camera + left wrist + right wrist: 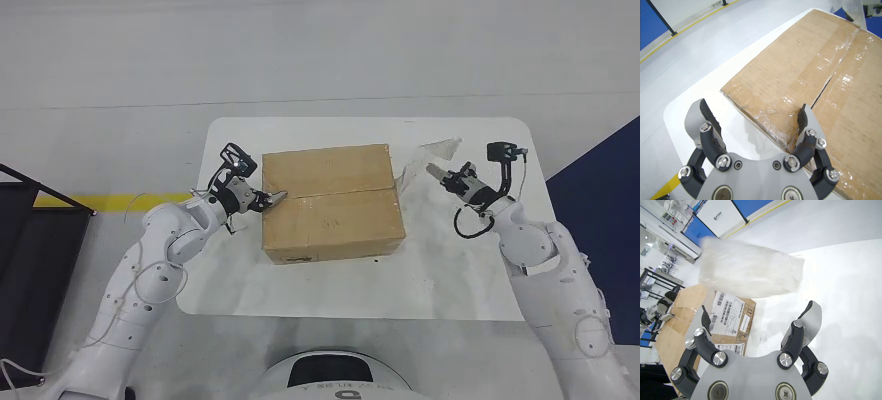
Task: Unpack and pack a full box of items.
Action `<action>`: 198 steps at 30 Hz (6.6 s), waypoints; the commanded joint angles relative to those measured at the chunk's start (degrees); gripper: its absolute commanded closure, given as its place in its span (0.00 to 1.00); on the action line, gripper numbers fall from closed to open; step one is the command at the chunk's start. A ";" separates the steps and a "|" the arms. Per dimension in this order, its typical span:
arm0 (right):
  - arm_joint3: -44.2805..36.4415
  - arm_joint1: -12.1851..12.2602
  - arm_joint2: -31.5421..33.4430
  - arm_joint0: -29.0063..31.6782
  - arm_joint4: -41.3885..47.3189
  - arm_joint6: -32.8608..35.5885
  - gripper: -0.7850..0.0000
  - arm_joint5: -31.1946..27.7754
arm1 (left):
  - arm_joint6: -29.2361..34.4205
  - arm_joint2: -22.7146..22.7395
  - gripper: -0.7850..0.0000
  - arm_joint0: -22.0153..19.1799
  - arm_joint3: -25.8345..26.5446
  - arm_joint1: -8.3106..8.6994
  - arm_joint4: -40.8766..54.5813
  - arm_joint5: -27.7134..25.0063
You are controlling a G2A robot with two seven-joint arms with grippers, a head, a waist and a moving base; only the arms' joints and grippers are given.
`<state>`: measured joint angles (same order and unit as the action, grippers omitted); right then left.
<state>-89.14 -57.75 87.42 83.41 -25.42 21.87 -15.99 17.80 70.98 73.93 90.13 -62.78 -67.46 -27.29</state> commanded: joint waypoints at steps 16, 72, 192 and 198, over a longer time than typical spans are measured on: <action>-5.95 0.14 1.10 5.89 -9.32 0.81 0.00 4.44 | 0.00 0.00 0.00 0.00 0.00 0.00 0.00 0.00; -11.63 -1.84 -5.95 -0.31 -10.05 2.39 0.00 6.00 | 0.00 0.00 0.00 0.00 0.00 0.00 0.00 0.00; -12.88 -7.89 -7.97 -9.69 7.02 30.04 0.00 17.88 | 0.00 0.00 0.00 0.00 0.00 0.00 0.00 0.00; -15.51 -7.65 -6.06 -7.14 7.72 25.39 0.00 16.13 | 0.00 0.00 0.00 0.00 0.00 0.00 0.00 0.00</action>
<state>-104.40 -65.42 81.08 75.85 -17.89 48.05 0.60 17.80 70.98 73.93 90.13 -62.78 -67.46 -27.29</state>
